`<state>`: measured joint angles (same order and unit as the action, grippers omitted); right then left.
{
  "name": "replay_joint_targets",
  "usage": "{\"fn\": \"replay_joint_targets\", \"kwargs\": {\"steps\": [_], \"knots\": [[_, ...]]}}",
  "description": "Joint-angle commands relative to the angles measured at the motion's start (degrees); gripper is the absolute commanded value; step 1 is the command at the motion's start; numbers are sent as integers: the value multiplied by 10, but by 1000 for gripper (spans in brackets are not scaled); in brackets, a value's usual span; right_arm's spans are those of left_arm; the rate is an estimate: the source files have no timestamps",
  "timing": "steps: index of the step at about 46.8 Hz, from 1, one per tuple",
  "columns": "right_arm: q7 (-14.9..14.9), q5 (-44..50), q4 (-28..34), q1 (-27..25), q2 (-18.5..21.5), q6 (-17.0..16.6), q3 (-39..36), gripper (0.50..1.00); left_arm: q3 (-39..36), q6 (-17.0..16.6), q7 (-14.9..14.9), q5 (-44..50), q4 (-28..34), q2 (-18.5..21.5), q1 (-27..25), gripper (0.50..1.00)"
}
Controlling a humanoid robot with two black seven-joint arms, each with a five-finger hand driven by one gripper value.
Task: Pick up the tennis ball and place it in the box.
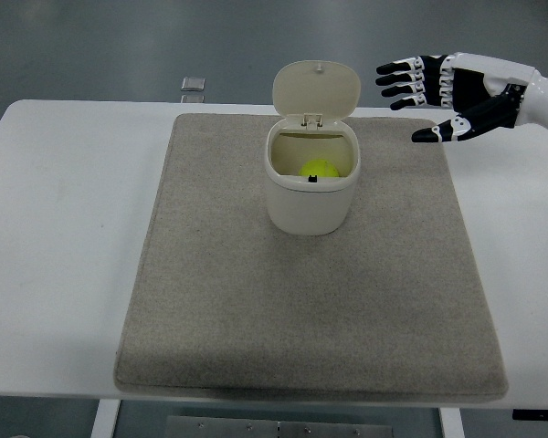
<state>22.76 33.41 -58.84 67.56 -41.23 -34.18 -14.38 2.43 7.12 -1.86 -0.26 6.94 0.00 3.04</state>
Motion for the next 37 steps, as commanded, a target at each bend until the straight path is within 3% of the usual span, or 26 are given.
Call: {"fn": "replay_joint_targets", "kwargs": {"steps": [1,10,19,37], "knots": [[-2,-40,21,-9,5,11,1,907,0,0,0,0,0,0,0,996],[-39,-127,74,-21,15,22,1,905,-1,0,0,0,0,0,0,996],[-94,-220,144,-27,61,53,1,905,0,0,0,0,0,0,0,996],[-157,-355,188,-42,119,100,1,905,0,0,0,0,0,0,0,996]]}}
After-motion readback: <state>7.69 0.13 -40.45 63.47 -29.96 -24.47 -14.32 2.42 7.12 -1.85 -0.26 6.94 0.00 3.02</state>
